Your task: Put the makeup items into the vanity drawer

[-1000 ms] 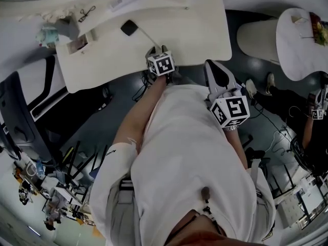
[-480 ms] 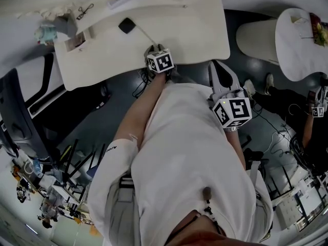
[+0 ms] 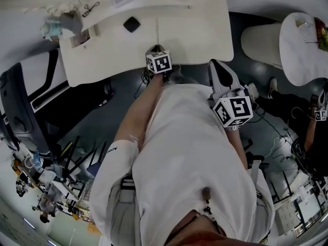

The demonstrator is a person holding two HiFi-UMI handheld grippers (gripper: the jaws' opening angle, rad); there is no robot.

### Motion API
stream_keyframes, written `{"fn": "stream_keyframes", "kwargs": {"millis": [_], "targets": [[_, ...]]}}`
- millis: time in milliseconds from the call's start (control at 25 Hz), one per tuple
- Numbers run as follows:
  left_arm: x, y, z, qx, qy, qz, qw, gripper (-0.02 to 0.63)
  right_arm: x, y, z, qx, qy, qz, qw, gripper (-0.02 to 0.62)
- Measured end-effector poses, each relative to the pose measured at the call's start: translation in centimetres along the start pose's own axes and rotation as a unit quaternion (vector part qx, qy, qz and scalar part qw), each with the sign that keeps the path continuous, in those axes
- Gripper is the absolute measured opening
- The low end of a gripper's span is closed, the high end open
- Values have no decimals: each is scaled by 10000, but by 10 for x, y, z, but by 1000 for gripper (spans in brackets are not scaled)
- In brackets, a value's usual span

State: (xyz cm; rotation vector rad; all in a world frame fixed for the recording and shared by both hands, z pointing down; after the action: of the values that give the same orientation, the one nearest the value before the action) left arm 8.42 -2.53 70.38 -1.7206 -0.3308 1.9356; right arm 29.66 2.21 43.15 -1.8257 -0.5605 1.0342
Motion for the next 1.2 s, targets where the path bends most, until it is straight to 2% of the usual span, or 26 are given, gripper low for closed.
{"fn": "stream_keyframes", "kwargs": {"millis": [120, 240, 440, 560, 680, 960, 1200], "targets": [[0, 1, -1, -229, -261, 37, 9994, 31, -5, 1, 3, 15, 121, -6, 9999, 8], [0, 0, -1, -637, -666, 100, 9957, 31, -9, 2, 7, 56, 242, -2, 9997, 8], [3, 2, 3, -760, -1073, 262, 9910, 31, -18, 8, 11, 102, 327, -38, 9994, 8], [9, 2, 6, -947, -1152, 257, 9885, 31, -25, 12, 20, 171, 424, -29, 9990, 8], [28, 9, 15, -1040, -1223, 23, 9870, 31, -34, 15, 28, 200, 520, -4, 9984, 8], [72, 11, 54, -1614, -1375, -396, 9765, 31, -64, 22, 63, 318, 838, 78, 9959, 8], [109, 23, 117, -1340, -1062, -613, 9834, 31, -91, 31, 105, 457, 1060, 131, 9932, 8]]}}
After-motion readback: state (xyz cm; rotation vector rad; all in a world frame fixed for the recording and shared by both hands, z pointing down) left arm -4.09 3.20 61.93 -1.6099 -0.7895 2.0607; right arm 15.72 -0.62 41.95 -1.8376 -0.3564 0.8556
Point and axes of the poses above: the fingertips, and each gripper's own axes: x backward along the fingers, z to its left, y out of its top, the point moved 4 cm from there along x, backward along the fingers, and after that the axes turned 7 degrees about x, right-handed, at the moved point
